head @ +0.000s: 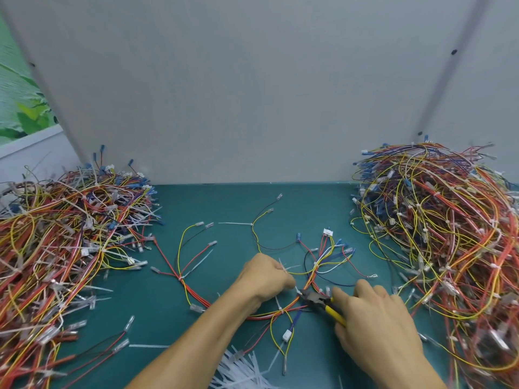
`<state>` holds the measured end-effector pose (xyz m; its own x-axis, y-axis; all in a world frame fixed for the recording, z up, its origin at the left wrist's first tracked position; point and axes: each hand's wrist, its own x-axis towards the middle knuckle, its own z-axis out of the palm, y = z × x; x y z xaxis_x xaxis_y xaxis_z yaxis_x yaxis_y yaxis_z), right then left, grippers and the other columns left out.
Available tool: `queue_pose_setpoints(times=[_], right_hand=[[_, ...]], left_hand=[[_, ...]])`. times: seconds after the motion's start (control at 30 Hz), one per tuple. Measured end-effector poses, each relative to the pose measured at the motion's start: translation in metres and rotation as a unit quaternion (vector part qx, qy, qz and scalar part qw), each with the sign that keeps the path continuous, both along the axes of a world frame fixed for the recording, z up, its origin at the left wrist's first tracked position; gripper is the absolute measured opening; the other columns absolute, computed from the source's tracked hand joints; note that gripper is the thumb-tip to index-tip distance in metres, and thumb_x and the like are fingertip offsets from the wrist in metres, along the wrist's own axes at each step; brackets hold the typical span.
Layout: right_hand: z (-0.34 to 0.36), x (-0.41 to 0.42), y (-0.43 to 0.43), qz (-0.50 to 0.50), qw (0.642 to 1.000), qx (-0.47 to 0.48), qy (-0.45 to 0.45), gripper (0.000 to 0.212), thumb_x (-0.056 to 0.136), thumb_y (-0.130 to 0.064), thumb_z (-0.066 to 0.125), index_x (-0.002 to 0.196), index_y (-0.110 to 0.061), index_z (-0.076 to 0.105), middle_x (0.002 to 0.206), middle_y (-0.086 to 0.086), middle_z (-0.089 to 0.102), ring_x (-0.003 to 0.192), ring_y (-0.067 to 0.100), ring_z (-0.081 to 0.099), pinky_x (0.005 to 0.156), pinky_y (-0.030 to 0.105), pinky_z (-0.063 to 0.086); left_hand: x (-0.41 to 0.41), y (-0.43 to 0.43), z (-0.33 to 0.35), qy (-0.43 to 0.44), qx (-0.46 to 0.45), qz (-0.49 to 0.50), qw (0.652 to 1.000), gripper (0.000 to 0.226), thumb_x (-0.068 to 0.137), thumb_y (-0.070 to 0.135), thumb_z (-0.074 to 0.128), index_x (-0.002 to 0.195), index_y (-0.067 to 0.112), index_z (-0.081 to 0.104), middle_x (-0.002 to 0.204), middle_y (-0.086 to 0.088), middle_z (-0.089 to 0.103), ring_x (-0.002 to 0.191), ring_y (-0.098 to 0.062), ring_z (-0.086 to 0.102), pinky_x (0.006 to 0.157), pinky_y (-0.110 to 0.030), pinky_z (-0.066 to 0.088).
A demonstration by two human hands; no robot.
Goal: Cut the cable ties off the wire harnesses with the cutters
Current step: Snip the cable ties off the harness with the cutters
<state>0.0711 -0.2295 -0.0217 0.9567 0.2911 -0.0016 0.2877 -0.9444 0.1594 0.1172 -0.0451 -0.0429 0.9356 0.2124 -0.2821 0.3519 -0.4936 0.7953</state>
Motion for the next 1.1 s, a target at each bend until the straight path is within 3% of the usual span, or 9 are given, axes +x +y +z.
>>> queue_pose_setpoints(times=[0.37, 0.43, 0.5, 0.53, 0.6, 0.67, 0.93, 1.1], right_hand=[[0.004, 0.002, 0.002, -0.007, 0.999, -0.028, -0.014, 0.030, 0.091, -0.038, 0.040, 0.118, -0.027, 0.046, 0.107, -0.001, 0.047, 0.104, 0.025, 0.050, 0.073, 0.036, 0.028], [0.008, 0.002, 0.004, 0.008, 1.000, -0.021, -0.011, 0.028, 0.086, -0.042, 0.051, 0.111, -0.029, 0.053, 0.101, 0.001, 0.051, 0.097, 0.027, 0.053, 0.071, 0.036, 0.031], [0.010, 0.004, 0.004, 0.030, 0.999, -0.004, -0.016, 0.029, 0.068, -0.042, 0.074, 0.093, -0.030, 0.064, 0.085, 0.004, 0.055, 0.080, 0.030, 0.058, 0.064, 0.035, 0.035], [0.013, 0.003, 0.005, 0.032, 0.999, -0.008, -0.019, 0.029, 0.068, -0.043, 0.074, 0.093, -0.030, 0.065, 0.085, 0.004, 0.056, 0.080, 0.030, 0.058, 0.063, 0.035, 0.035], [0.009, 0.001, 0.004, 0.012, 1.000, -0.010, -0.019, 0.028, 0.086, -0.046, 0.053, 0.111, -0.032, 0.055, 0.101, 0.000, 0.052, 0.099, 0.027, 0.054, 0.071, 0.036, 0.032], [0.004, 0.004, 0.002, 0.007, 0.999, -0.014, -0.034, 0.030, 0.093, -0.046, 0.040, 0.117, -0.029, 0.049, 0.106, -0.003, 0.049, 0.106, 0.024, 0.051, 0.073, 0.036, 0.030], [0.005, 0.008, 0.004, 0.018, 1.000, -0.014, -0.019, 0.026, 0.095, -0.043, 0.041, 0.113, -0.027, 0.051, 0.104, -0.002, 0.049, 0.104, 0.024, 0.052, 0.069, 0.035, 0.029], [0.009, 0.009, 0.007, 0.024, 0.999, -0.030, -0.009, 0.025, 0.095, -0.038, 0.042, 0.114, -0.025, 0.053, 0.104, -0.001, 0.050, 0.104, 0.024, 0.053, 0.069, 0.034, 0.029]], left_hand=[[-0.001, -0.001, 0.002, 0.002, -0.006, 0.002, 1.000, 0.024, 0.064, 0.024, 0.075, 0.072, 0.003, 0.068, 0.055, 0.001, 0.041, 0.059, -0.019, 0.033, 0.053, -0.027, 0.023], [-0.001, -0.001, 0.002, 0.002, -0.009, 0.000, 1.000, 0.023, 0.065, 0.023, 0.075, 0.073, 0.002, 0.068, 0.058, 0.000, 0.043, 0.060, -0.018, 0.034, 0.055, -0.027, 0.024], [-0.001, -0.001, 0.002, 0.001, -0.008, -0.002, 1.000, 0.022, 0.066, 0.022, 0.074, 0.073, 0.003, 0.068, 0.061, -0.001, 0.044, 0.062, -0.018, 0.035, 0.057, -0.028, 0.025], [-0.001, -0.001, 0.002, 0.001, -0.007, -0.001, 1.000, 0.022, 0.066, 0.022, 0.074, 0.074, 0.003, 0.068, 0.062, -0.001, 0.045, 0.063, -0.018, 0.035, 0.058, -0.028, 0.025], [-0.002, -0.001, 0.002, 0.002, -0.010, -0.002, 1.000, 0.022, 0.065, 0.022, 0.073, 0.074, 0.003, 0.068, 0.063, -0.001, 0.045, 0.064, -0.017, 0.036, 0.060, -0.028, 0.026], [-0.002, -0.001, 0.002, 0.003, -0.016, -0.003, 1.000, 0.022, 0.065, 0.021, 0.073, 0.074, 0.002, 0.067, 0.064, -0.002, 0.046, 0.065, -0.017, 0.036, 0.062, -0.029, 0.027], [-0.003, -0.001, 0.004, 0.002, -0.015, -0.015, 1.000, 0.023, 0.066, 0.023, 0.075, 0.073, 0.002, 0.068, 0.064, -0.002, 0.048, 0.064, -0.017, 0.039, 0.061, -0.028, 0.029], [-0.005, 0.000, 0.007, 0.006, -0.004, -0.026, 1.000, 0.018, 0.066, 0.024, 0.076, 0.058, 0.013, 0.064, 0.049, 0.004, 0.038, 0.052, -0.016, 0.031, 0.051, -0.025, 0.022]])
